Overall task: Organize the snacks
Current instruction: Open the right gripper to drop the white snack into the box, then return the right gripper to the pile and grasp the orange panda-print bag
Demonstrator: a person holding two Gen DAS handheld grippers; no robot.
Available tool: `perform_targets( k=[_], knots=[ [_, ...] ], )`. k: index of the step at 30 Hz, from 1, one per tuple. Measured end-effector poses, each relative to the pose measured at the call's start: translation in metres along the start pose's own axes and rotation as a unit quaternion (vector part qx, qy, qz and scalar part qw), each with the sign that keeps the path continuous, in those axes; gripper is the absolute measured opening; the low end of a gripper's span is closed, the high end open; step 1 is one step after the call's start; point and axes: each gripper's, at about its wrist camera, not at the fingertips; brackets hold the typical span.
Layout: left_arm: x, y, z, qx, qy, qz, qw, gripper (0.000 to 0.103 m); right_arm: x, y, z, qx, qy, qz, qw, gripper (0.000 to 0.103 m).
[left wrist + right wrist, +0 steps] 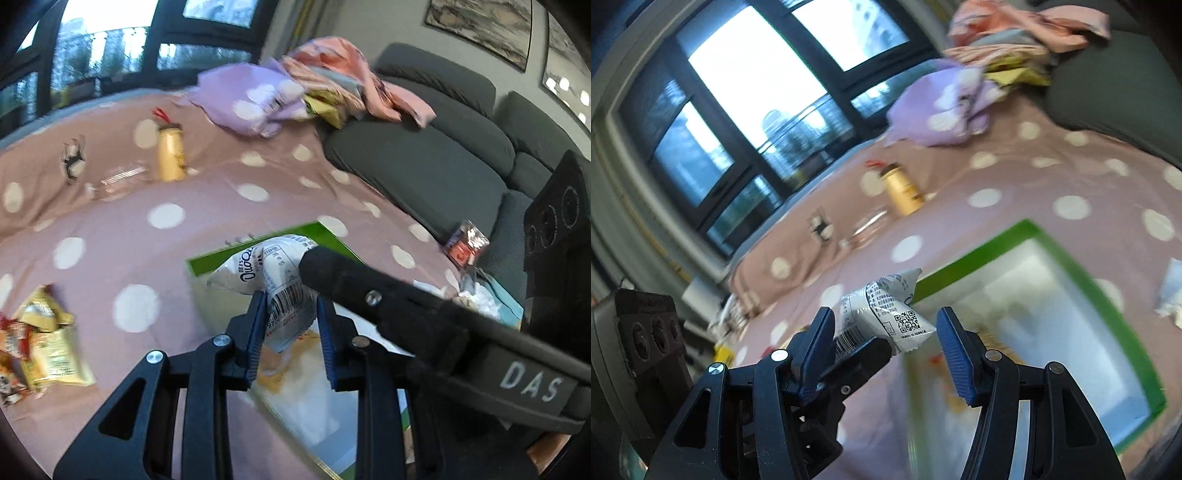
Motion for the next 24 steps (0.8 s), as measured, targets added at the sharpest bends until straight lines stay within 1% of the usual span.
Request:
perform_targets(
  k=[4,9,11,14,15,16,18,19,20,23,24],
  knots=[
    [0.004,-0.029,0.003,-0.035,0.019,0.021,0.9990,0.025,0.025,-0.004,-0.003,-0.004,-0.025,0.032,0.999,0.061],
    [0.003,-0.047,0.011,-0.067,0.037,0.022,0.9968,0.026,0.048,-0.019,0.000,-0.031,-0.052,0.052,0.997,0.061],
    [0.003,-0.049,0.014,-0.073,0.040,0.024,0.9963,0.026,0.054,-0.024,0.003,-0.044,-0.062,0.059,0.995,0.061],
    [0.003,-0.045,0.015,-0.071,0.036,0.015,0.9967,0.030,0.056,-0.026,0.006,-0.054,-0.063,0.059,0.995,0.061],
    [0.002,-0.041,0.015,-0.069,0.032,0.008,0.9971,0.031,0.054,-0.026,0.006,-0.055,-0.059,0.068,0.994,0.062],
    [0.000,-0.038,0.015,-0.067,0.030,0.003,0.9973,0.035,0.053,-0.025,0.007,-0.055,-0.057,0.072,0.994,0.062],
    [-0.005,-0.031,0.014,-0.061,0.031,-0.008,0.9976,0.041,0.050,-0.024,0.007,-0.051,-0.054,0.076,0.994,0.069],
    [-0.009,-0.027,0.014,-0.059,0.032,-0.013,0.9977,0.046,0.048,-0.022,0.008,-0.049,-0.051,0.075,0.995,0.071],
    [-0.013,-0.025,0.014,-0.056,0.034,-0.018,0.9977,0.048,0.045,-0.021,0.008,-0.048,-0.047,0.075,0.995,0.073],
    [-0.030,-0.007,0.013,-0.041,0.046,-0.043,0.9972,0.055,0.034,-0.021,0.009,-0.046,-0.028,0.082,0.995,0.081],
    [-0.038,0.001,0.013,-0.036,0.051,-0.053,0.9967,0.058,0.031,-0.022,0.009,-0.045,-0.023,0.084,0.995,0.083]
  ],
)
Point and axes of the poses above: each gripper's, at about its wrist camera, not at the fingertips, and y roughly against the way its jaws point, x to its right, z to its underside, and after that the axes turned 2 degrees about x, right-handed
